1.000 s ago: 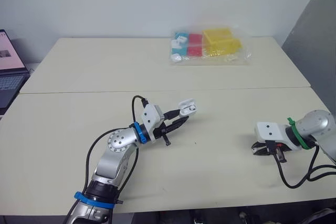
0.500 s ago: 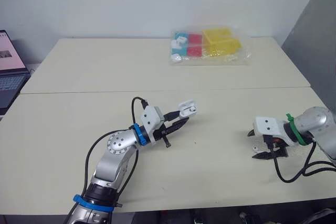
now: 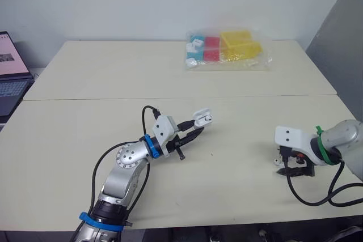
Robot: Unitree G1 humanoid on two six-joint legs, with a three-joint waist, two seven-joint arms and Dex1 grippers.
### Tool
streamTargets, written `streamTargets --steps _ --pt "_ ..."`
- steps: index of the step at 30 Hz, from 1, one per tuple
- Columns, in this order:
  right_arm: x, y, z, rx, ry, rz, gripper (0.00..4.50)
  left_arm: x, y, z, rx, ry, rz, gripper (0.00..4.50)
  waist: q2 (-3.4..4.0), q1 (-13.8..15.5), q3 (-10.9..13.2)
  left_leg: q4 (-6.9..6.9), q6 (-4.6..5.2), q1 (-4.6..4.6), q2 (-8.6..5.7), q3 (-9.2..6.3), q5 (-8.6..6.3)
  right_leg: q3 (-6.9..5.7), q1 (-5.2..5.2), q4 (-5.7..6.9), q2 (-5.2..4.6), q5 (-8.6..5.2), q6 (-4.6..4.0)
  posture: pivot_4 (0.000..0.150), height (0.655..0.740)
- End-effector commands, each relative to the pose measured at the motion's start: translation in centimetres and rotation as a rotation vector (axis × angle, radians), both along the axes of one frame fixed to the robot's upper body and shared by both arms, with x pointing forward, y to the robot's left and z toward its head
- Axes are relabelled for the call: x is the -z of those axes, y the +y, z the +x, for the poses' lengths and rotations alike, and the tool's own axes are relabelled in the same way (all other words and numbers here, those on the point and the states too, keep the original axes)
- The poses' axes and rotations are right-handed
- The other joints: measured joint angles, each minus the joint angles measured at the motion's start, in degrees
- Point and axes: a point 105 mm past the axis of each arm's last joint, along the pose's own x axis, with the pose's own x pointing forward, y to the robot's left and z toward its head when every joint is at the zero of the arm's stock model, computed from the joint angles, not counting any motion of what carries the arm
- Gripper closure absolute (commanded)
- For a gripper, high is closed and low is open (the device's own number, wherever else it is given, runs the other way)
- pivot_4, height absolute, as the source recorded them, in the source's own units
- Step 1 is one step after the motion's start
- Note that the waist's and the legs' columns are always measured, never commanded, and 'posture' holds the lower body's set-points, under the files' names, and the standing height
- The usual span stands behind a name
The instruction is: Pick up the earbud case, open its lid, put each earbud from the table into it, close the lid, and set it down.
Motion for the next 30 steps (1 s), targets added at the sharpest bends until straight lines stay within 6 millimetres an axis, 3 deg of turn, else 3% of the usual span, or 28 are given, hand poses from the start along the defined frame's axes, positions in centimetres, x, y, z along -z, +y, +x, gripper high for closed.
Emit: streamTargets --steps 1,17,21,28,30 --pt "-0.5 -0.1 0.7 -0.024 -0.035 -0.041 0.53 -1.2 -0.6 -0.5 0.023 -0.065 -0.017 3.73 0.0 -0.1 0.0 0.0 0.0 0.0 0.0 0.01 0.0 0.01 0.0 0.0 0.0 0.0 0.0 0.15 0.74" --pt "0.2 0.6 2.0 -0.012 0.017 -0.04 0.53 -0.7 -1.1 -0.6 0.023 -0.055 -0.03 3.73 0.0 -0.1 0.0 0.01 0.0 -0.01 0.01 -0.02 0.0 -0.02 0.0 0.0 0.03 0.0 0.0 0.15 0.74" --pt "0.3 0.9 2.1 -0.015 0.018 -0.034 1.45 -0.7 -1.2 -0.7 0.027 -0.054 -0.03 3.73 0.0 -0.1 0.0 0.01 0.0 0.0 0.03 -0.03 0.0 -0.03 0.0 0.01 0.04 0.0 -0.01 0.15 0.74" --pt "0.4 1.0 1.8 -0.026 0.034 -0.032 3.95 -0.6 -1.3 -0.7 0.031 -0.054 -0.024 3.73 -0.01 -0.1 0.0 0.03 0.01 0.02 0.02 -0.03 0.0 -0.01 0.02 0.04 0.04 0.0 -0.01 0.15 0.74" --pt "0.5 1.0 1.8 -0.031 0.037 -0.034 4.11 -0.5 -1.3 -0.7 0.032 -0.053 -0.024 3.73 -0.01 -0.1 0.0 0.03 0.0 0.02 0.02 -0.02 0.0 -0.01 0.02 0.04 0.04 0.0 -0.01 0.15 0.74"
